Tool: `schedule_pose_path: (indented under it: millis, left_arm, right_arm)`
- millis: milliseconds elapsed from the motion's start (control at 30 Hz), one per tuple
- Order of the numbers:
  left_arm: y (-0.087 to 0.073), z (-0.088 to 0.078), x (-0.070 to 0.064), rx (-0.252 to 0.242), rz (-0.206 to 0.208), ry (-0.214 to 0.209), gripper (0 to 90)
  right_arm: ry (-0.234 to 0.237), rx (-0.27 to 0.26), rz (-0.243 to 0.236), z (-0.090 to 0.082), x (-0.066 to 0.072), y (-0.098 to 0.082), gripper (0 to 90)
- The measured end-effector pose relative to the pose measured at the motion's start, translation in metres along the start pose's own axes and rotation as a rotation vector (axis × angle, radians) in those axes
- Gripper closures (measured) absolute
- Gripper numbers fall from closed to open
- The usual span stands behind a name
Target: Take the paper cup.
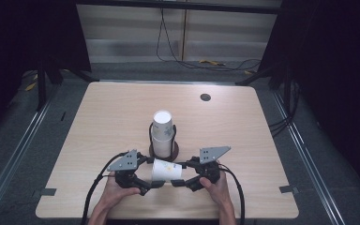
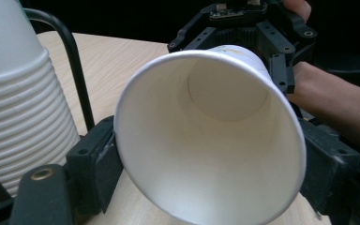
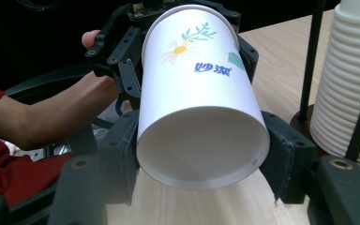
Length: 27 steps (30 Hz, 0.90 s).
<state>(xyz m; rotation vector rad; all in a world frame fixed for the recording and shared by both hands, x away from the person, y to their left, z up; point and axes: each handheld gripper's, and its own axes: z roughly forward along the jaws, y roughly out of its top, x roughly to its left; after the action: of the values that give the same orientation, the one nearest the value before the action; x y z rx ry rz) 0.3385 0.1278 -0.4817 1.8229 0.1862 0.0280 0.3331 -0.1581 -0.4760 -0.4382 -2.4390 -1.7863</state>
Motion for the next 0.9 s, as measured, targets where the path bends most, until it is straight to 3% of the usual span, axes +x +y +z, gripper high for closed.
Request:
schedule_pose_path:
  millis: [567, 900]
  left_arm:
    - [0.0019, -0.005, -0.0022, -0.027, 0.005, 0.006, 27.9]
    - [0.0073, -0.0073, -0.003, -0.031, 0.012, 0.024, 28.8]
  right_arm:
    - [-0.007, 0.013, -0.008, 0.0034, -0.0014, -0.0014, 35.0]
    - [-0.054, 0.032, -0.024, 0.0095, 0.0, 0.0013, 30.3]
